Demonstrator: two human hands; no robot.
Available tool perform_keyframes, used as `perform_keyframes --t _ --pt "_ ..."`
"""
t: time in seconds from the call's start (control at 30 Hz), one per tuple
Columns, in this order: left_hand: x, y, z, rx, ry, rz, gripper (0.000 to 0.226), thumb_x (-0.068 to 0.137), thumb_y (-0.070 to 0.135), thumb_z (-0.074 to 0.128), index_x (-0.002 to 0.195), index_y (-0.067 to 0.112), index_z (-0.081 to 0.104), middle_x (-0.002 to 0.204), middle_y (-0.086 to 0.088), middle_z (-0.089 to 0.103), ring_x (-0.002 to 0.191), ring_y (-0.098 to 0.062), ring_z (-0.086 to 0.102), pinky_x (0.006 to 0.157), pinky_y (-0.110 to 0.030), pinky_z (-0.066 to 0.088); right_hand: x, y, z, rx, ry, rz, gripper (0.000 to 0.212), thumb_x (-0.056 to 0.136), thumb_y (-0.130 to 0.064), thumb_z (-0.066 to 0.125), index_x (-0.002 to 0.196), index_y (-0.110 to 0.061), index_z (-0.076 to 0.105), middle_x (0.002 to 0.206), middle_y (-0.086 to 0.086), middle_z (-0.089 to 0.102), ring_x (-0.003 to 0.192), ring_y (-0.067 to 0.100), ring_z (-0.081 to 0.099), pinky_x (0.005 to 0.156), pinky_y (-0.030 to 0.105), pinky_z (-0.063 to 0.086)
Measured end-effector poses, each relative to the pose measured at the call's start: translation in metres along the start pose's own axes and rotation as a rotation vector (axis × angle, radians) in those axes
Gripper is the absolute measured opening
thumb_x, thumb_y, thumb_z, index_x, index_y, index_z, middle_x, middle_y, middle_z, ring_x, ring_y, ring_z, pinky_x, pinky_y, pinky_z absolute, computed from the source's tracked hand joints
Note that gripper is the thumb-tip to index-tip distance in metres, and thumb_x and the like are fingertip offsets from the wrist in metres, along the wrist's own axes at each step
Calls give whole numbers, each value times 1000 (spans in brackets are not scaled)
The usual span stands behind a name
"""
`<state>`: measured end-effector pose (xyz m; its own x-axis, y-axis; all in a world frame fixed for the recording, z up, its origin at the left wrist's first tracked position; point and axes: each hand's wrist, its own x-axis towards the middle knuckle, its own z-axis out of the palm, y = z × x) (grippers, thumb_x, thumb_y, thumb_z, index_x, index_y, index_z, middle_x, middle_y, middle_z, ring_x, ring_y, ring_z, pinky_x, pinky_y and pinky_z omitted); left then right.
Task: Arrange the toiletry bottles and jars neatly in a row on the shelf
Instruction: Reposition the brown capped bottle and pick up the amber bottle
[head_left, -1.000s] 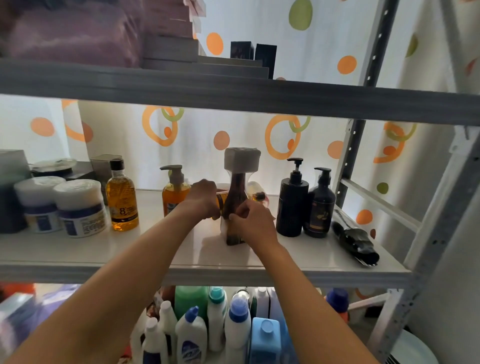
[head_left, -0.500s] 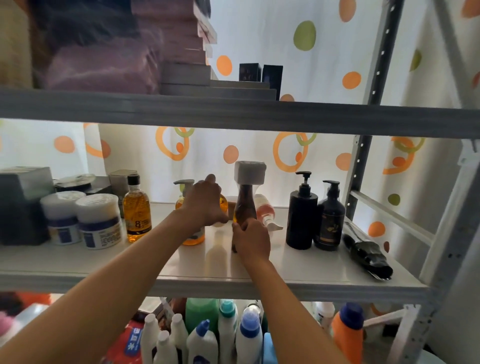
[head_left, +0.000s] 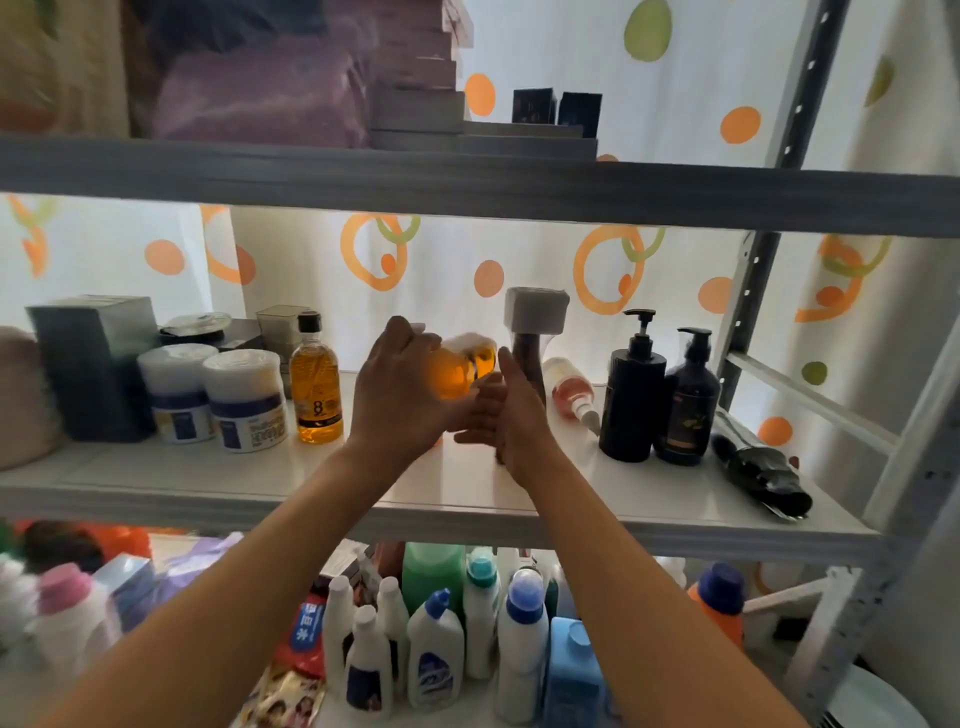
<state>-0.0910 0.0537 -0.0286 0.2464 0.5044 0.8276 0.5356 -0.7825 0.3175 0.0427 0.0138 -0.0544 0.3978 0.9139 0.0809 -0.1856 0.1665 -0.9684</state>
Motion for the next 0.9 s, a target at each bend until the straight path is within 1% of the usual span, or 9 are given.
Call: perform_keyframes --t 0.1,0.2,0.3,0.4,0.5,0.63,0.7,0.77,0.9 --pt "-8 0 -17 -39 93 -50 67 62 51 84 111 10 66 102 -8 53 93 -21 56 71 -26 42 -6 -10 18 -17 5 -62 40 93 -48 58 90 -10 70 83 11 76 75 26 75 69 38 62" --pt "-16 -5 -36 -85 140 -128 71 58 48 88 111 9 61 107 -10 53 97 -22 55 73 -29 44 -8 -19 40 -68 17 -55 40 86 -48 67 91 -9 70 83 12 75 78 28 74 81 41 60" --pt "-26 -18 -51 -146 181 -223 75 57 53 87 111 12 55 107 -6 52 96 -19 53 74 -34 51 -11 -23 64 -155 -3 -55 34 86 -46 68 85 -12 69 79 8 75 71 22 74 73 35 61" --pt "-34 -37 -64 -119 182 -281 75 58 59 83 108 13 52 104 -3 52 92 -15 51 71 -29 47 -13 -17 83 -224 -34 -91 35 86 -42 70 80 -8 69 65 4 72 60 18 71 63 31 61" --pt "-40 -59 -70 -75 144 -307 71 58 64 79 100 14 52 95 0 52 83 -14 50 65 -27 40 -11 -4 100 -288 -31 -93 47 78 -44 76 87 2 72 69 10 72 64 22 72 57 32 58" --pt "-47 -88 -59 -4 53 -356 64 61 71 72 93 21 50 86 3 57 75 -14 57 62 -28 50 4 23 111 -450 8 -18 57 68 -60 70 80 -4 72 66 9 75 67 23 75 62 34 56" --pt "-52 -97 -49 7 36 -390 63 60 73 71 92 23 50 86 4 59 74 -12 58 64 -27 52 12 35 112 -531 30 1 55 72 -61 67 78 -7 71 65 7 75 66 22 75 66 37 58" --pt "-55 -101 -36 3 23 -425 62 61 70 73 93 21 51 88 3 59 76 -12 57 63 -23 47 18 44 111 -578 53 -3 50 79 -58 65 73 -8 70 64 6 74 65 22 75 65 37 58" --pt "-55 -109 -10 -7 35 -509 62 64 68 73 97 19 55 92 3 61 79 -12 56 66 -23 46 26 58 110 -649 44 -34 36 95 -35 58 80 -5 71 73 12 73 71 27 73 66 37 61"
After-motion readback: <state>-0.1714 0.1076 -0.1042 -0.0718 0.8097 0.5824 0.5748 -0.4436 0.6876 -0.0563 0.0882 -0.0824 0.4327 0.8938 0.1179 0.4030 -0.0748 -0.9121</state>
